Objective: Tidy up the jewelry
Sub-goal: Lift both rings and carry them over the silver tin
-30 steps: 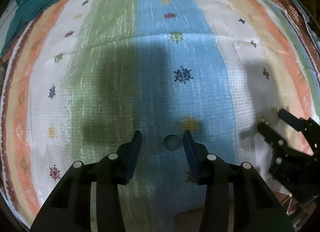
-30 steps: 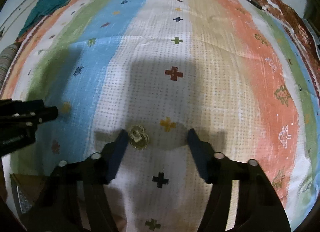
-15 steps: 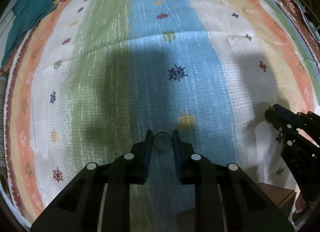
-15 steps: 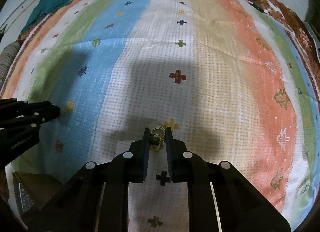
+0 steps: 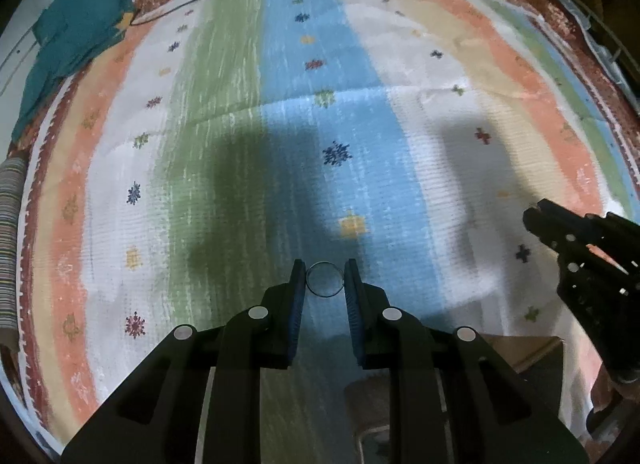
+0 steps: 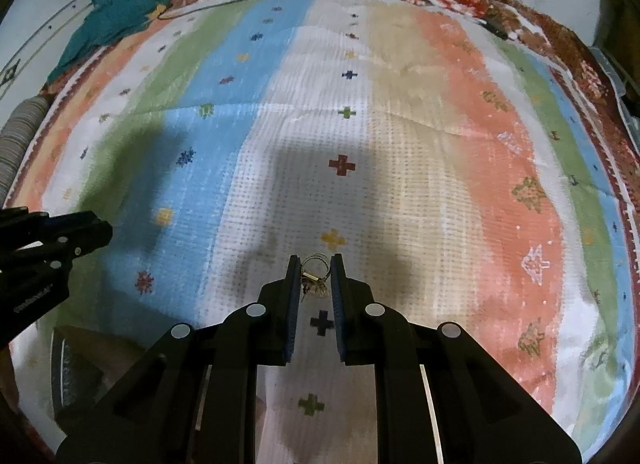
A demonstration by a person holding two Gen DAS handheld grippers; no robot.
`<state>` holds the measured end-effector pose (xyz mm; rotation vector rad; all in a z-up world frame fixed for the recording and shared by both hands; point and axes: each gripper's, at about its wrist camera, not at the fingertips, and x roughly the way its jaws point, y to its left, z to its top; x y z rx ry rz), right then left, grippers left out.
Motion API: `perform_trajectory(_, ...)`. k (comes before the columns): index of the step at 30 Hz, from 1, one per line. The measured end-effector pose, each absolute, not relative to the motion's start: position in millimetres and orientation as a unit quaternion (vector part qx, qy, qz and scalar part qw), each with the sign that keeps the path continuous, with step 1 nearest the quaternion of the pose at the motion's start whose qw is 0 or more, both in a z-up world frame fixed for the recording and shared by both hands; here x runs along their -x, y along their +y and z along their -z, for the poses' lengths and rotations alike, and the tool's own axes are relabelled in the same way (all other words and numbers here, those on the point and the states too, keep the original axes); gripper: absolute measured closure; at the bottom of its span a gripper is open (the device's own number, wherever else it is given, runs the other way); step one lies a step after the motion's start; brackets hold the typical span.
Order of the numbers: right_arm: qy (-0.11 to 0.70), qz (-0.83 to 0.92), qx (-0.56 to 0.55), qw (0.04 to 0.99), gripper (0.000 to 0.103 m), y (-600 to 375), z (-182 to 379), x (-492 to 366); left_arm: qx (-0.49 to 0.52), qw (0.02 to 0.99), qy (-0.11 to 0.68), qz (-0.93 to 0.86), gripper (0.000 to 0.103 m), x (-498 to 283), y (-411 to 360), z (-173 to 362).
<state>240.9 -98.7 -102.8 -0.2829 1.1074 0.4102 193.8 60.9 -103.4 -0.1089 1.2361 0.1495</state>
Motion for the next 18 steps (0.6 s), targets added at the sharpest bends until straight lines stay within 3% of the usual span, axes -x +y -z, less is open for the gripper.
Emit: perform_trajectory(18,0.482,-0.189,0.136,0.845,0.087,-108.0,69.8,-207.1,0.034,0.854,0.516,-0.058,0.084,-158.6,36.0,51.7)
